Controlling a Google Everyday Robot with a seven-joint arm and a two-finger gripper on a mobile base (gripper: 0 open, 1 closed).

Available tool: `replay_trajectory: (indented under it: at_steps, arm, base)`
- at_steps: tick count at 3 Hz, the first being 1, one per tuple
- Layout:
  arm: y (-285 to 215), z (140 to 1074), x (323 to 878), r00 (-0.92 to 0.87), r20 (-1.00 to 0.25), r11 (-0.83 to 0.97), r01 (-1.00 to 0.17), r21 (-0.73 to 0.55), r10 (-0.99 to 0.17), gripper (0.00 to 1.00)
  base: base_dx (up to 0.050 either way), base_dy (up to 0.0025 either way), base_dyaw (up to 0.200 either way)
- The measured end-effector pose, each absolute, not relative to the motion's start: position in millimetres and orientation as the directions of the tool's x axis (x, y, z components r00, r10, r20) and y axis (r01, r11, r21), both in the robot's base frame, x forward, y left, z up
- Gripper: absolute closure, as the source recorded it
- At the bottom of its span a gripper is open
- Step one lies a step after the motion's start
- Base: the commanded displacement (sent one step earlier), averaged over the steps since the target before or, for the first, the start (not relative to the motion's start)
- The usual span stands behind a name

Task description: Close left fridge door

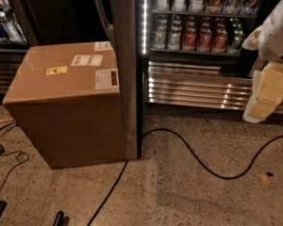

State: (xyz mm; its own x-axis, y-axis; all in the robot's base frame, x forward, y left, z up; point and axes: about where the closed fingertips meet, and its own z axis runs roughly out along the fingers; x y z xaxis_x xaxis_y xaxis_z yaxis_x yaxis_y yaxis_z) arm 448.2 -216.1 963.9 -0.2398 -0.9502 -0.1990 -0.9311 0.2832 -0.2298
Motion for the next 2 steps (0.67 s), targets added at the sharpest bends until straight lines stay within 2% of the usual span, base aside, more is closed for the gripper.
replay_trajectory:
  at_steps: [2]
  arm:
    - [-226, 891, 468, -0.304, -0.149, 0.318, -0.945, -0.076, -0.941, 0.00]
  base:
    - [0.000, 0.00000, 0.000]
